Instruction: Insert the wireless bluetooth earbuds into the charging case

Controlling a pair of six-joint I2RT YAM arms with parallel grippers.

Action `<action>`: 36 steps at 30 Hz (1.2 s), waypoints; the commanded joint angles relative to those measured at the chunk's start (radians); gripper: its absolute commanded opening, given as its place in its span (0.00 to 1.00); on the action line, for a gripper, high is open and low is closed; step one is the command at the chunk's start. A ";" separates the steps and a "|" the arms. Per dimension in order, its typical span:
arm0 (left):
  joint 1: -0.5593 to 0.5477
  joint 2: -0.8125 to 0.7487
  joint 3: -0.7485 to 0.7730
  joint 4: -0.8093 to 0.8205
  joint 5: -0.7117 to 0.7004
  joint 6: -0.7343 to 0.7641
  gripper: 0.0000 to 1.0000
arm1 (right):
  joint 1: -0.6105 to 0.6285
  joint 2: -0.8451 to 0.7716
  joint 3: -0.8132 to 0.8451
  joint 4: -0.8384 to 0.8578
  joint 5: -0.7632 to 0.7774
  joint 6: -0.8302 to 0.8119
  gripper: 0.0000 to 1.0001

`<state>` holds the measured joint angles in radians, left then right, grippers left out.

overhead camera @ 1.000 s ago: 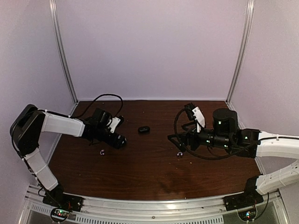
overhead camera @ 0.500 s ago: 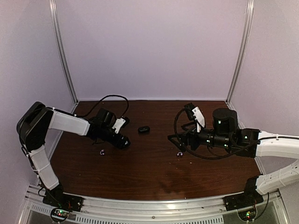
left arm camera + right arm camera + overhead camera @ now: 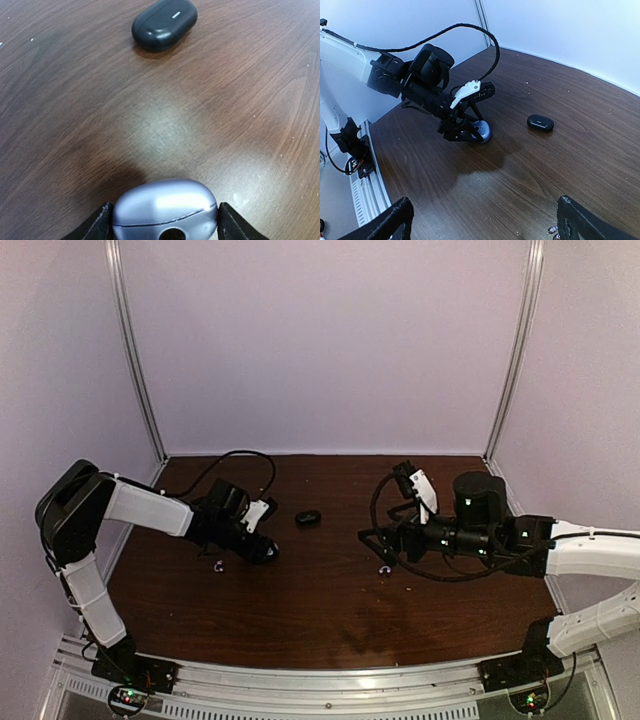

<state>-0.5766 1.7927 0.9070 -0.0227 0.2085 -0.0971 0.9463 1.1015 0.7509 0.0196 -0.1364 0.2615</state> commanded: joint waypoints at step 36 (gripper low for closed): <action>-0.091 0.030 0.007 0.083 -0.069 -0.032 0.74 | -0.056 0.054 -0.016 0.046 0.019 0.111 1.00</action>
<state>-0.6651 1.7966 0.9066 0.0242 0.1379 -0.1249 0.8986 1.1645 0.7464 0.0498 -0.1295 0.3656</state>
